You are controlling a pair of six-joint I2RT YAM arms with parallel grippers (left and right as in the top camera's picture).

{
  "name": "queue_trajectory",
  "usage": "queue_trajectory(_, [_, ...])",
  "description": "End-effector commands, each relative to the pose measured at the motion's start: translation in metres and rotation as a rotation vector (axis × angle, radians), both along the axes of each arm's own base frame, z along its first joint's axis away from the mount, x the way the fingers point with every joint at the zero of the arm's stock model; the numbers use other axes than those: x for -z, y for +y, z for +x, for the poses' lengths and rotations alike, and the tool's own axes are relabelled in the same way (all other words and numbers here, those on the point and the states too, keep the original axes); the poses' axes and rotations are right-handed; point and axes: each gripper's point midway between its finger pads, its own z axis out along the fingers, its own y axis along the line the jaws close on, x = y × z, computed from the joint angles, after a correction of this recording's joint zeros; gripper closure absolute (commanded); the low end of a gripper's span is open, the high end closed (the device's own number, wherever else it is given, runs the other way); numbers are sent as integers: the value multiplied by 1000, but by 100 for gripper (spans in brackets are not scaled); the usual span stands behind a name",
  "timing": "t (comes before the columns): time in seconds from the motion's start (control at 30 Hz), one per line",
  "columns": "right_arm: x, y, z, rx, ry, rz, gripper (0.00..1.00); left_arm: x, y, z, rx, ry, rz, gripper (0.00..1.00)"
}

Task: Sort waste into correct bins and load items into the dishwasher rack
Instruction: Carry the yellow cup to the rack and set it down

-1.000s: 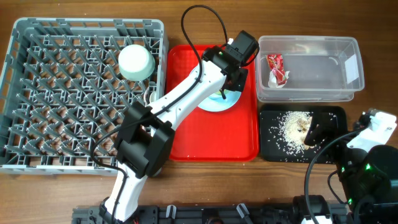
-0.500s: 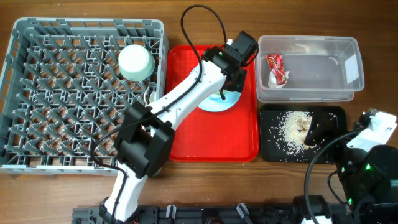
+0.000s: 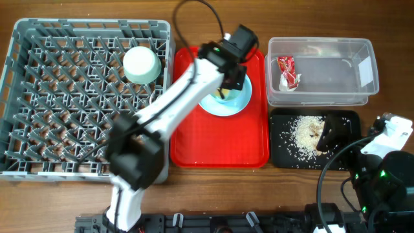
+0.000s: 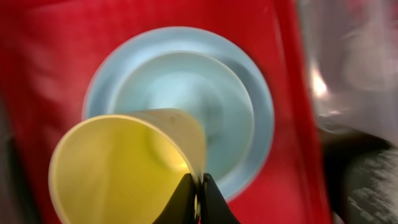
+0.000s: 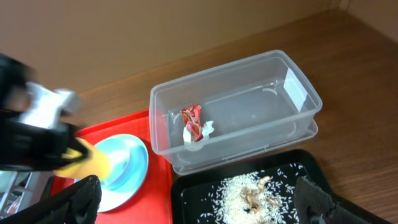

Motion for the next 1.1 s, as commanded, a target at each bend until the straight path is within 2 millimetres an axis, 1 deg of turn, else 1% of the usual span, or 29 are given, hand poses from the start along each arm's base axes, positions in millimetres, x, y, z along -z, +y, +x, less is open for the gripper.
queue_trajectory(0.0, [-4,1,0,-13,-9,-11,0,-151,27,-25,7,-198,-262,96])
queue_trajectory(0.03, [-4,1,0,-13,-9,-11,0,-170,39,-33,-2,-225,-284,96])
queue_trajectory(0.1, [-4,1,0,-13,-9,-11,0,-194,65,-46,-15,-261,-286,96])
queue_trajectory(0.13, [-4,1,0,-13,-9,-11,0,-205,87,-56,-46,-265,-284,96])
queue_trajectory(0.23, [-4,1,0,-13,-9,-11,0,-214,124,-77,-41,-222,-302,96])
queue_trajectory(0.3, [-4,1,0,-13,-9,-11,0,-213,141,-85,-16,-162,-361,96])
queue_trajectory(0.37, [-4,1,0,-13,-9,-11,0,-210,150,-91,23,-98,-439,96])
queue_trajectory(0.47, [-4,1,0,-13,-10,-11,0,-197,163,-91,61,-3,-581,96])
queue_trajectory(0.53, [-4,1,0,-13,-9,-11,0,-185,172,-84,60,45,-685,96])
queue_trajectory(0.63, [-4,1,0,-13,-9,-11,0,-160,192,-74,30,95,-815,96])
queue_trajectory(0.73, [-4,1,0,-13,-10,-11,0,-132,220,-63,-35,119,-931,96])
queue_trajectory(0.77, [-4,1,0,-13,-9,-11,0,-117,237,-58,-79,127,-979,96])
queue_trajectory(0.8, [-4,1,0,-13,-9,-11,0,-106,247,-55,-108,133,-1004,96])
queue_trajectory(0.9, [-4,1,0,-13,-9,-11,0,-86,269,-49,-171,140,-1070,96])
queue_trajectory(0.97, [-4,1,0,-13,-9,-11,0,-74,279,-44,-204,144,-1138,96])
queue_trajectory(1.07, [-4,1,0,-13,-9,-11,0,-54,285,-39,-236,169,-1176,96])
